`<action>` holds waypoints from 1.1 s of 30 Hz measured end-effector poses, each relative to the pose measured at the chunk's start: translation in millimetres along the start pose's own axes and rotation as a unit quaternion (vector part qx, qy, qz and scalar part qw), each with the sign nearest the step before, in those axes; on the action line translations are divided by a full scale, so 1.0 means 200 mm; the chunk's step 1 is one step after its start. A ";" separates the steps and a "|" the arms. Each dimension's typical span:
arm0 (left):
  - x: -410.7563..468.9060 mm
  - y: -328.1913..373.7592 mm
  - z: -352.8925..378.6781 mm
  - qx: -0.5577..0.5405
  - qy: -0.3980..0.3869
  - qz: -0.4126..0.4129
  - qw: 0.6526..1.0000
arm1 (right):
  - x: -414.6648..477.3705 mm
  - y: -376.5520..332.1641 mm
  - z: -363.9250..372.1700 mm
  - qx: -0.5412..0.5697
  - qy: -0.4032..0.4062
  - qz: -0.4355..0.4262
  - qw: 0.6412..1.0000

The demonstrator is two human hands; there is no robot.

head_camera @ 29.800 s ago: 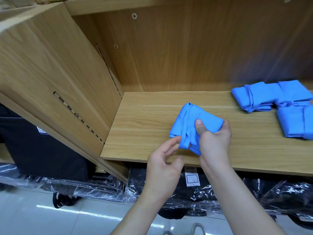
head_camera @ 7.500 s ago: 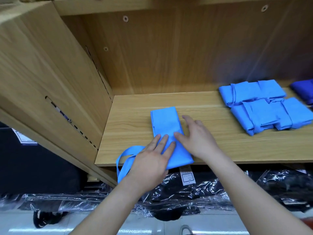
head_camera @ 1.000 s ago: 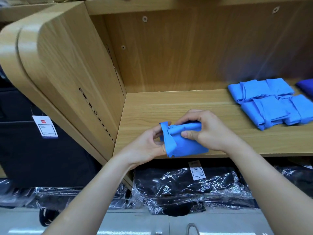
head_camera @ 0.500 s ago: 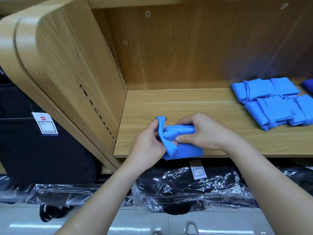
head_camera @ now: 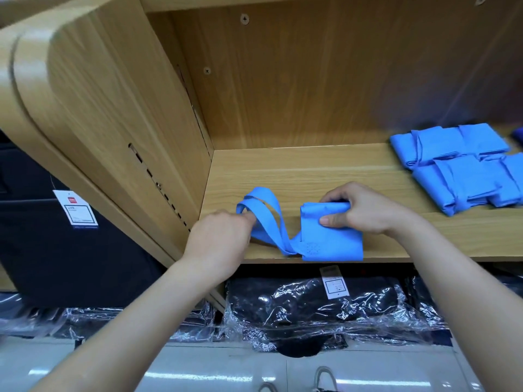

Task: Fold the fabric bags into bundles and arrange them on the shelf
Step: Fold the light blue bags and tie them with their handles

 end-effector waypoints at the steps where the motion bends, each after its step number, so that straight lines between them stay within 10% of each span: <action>1: 0.00 0.01 -0.02 0.033 0.007 0.045 0.998 | 0.01 0.01 0.00 0.002 -0.006 0.009 1.000; 5: 0.02 -0.01 -0.06 -0.103 0.071 0.194 0.973 | 0.03 0.02 -0.02 0.007 -0.031 0.026 0.999; 8: -0.01 -0.05 -0.11 -0.297 0.133 0.098 0.941 | 0.04 0.01 -0.02 0.005 -0.032 0.015 0.999; 11: -0.02 -0.02 -0.18 -0.205 0.246 0.100 0.942 | 0.05 0.00 -0.03 -0.005 -0.034 0.001 0.999; 14: 0.02 -0.01 -0.15 -0.102 0.164 0.152 0.969 | 0.05 -0.01 -0.03 -0.024 -0.037 -0.014 0.999; 18: 0.04 -0.02 -0.13 -0.294 0.023 0.151 0.943 | 0.06 -0.01 -0.04 -0.050 -0.013 -0.027 0.998; 24: -0.03 0.03 -0.26 -0.607 -0.208 0.024 0.766 | 0.09 0.06 -0.01 -0.015 -0.012 0.003 1.000; 33: -0.02 0.07 -0.24 -0.797 -0.085 -0.120 0.586 | 0.07 0.10 0.04 0.020 -0.040 0.013 0.999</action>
Point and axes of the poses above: each hand's wrist, its own x-axis towards the middle knuckle, its own z-axis out of the palm, y = z × x, the point moved 3 cm from there along x, towards the middle knuckle, and after that the axes turned 15 degrees about y, right-handed, at the moved point
